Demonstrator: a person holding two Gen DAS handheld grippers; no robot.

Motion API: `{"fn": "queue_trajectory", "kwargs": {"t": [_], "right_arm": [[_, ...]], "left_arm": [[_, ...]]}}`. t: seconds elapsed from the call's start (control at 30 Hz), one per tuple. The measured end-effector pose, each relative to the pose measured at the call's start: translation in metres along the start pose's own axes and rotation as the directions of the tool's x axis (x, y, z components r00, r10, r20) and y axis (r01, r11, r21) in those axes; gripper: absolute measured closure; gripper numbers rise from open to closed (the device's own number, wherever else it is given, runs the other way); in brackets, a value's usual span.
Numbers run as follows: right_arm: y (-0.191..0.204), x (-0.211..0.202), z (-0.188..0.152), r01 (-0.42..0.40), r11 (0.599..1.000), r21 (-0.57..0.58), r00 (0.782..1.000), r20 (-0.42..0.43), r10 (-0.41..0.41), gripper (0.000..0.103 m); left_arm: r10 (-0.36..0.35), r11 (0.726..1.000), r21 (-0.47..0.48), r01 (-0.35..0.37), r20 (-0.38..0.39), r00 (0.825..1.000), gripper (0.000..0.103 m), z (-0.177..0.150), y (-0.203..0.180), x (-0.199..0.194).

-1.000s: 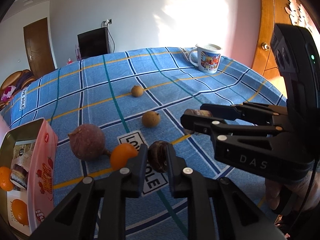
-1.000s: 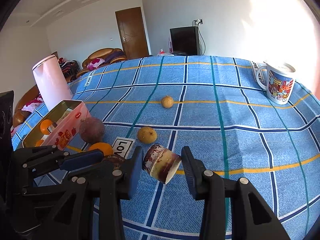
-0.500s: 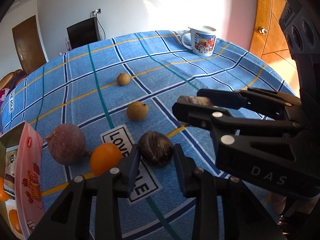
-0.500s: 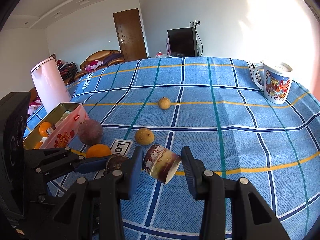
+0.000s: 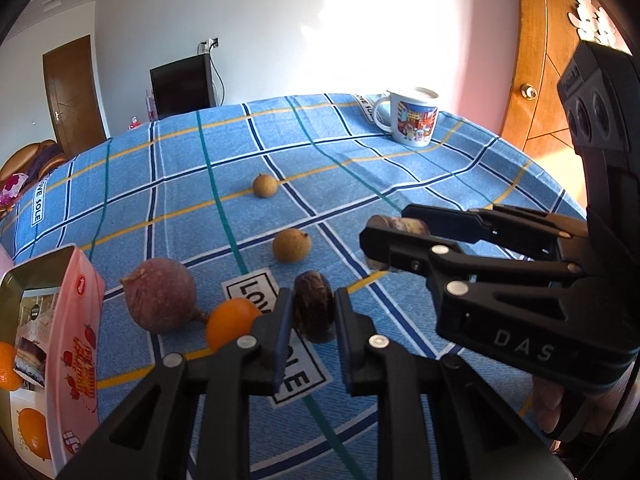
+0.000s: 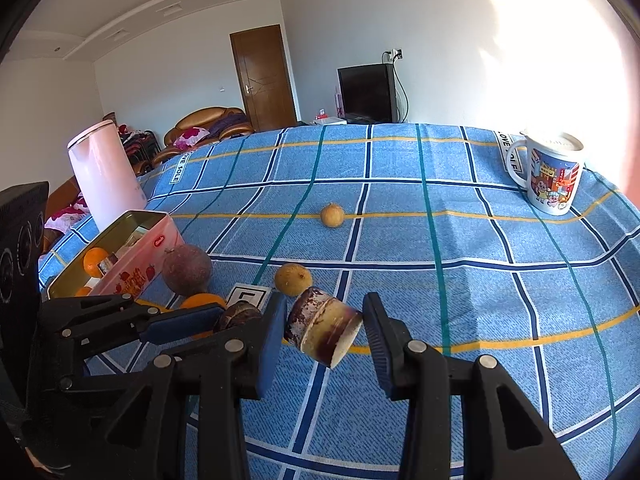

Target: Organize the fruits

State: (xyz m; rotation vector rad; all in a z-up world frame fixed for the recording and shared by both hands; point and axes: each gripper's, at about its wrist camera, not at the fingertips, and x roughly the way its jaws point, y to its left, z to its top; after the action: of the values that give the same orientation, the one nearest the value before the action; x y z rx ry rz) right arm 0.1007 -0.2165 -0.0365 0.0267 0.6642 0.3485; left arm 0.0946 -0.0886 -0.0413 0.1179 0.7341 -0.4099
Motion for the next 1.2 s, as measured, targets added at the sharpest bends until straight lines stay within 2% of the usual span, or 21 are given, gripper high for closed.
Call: {"fn": "queue_trajectory", "kwargs": {"t": [0.73, 1.2], "right_arm": [[0.006, -0.018, -0.001, -0.032, 0.999, -0.031, 0.995, 0.089, 0.034, 0.061], [0.01, -0.029, -0.003, -0.038, 0.997, -0.061, 0.988, 0.148, 0.047, 0.061]], "left_arm": [[0.04, 0.997, -0.065, -0.032, 0.127, 0.991, 0.081, -0.003, 0.013, -0.024], [0.063, 0.995, -0.09, -0.045, 0.212, 0.975, 0.081, -0.006, 0.018, -0.039]]}}
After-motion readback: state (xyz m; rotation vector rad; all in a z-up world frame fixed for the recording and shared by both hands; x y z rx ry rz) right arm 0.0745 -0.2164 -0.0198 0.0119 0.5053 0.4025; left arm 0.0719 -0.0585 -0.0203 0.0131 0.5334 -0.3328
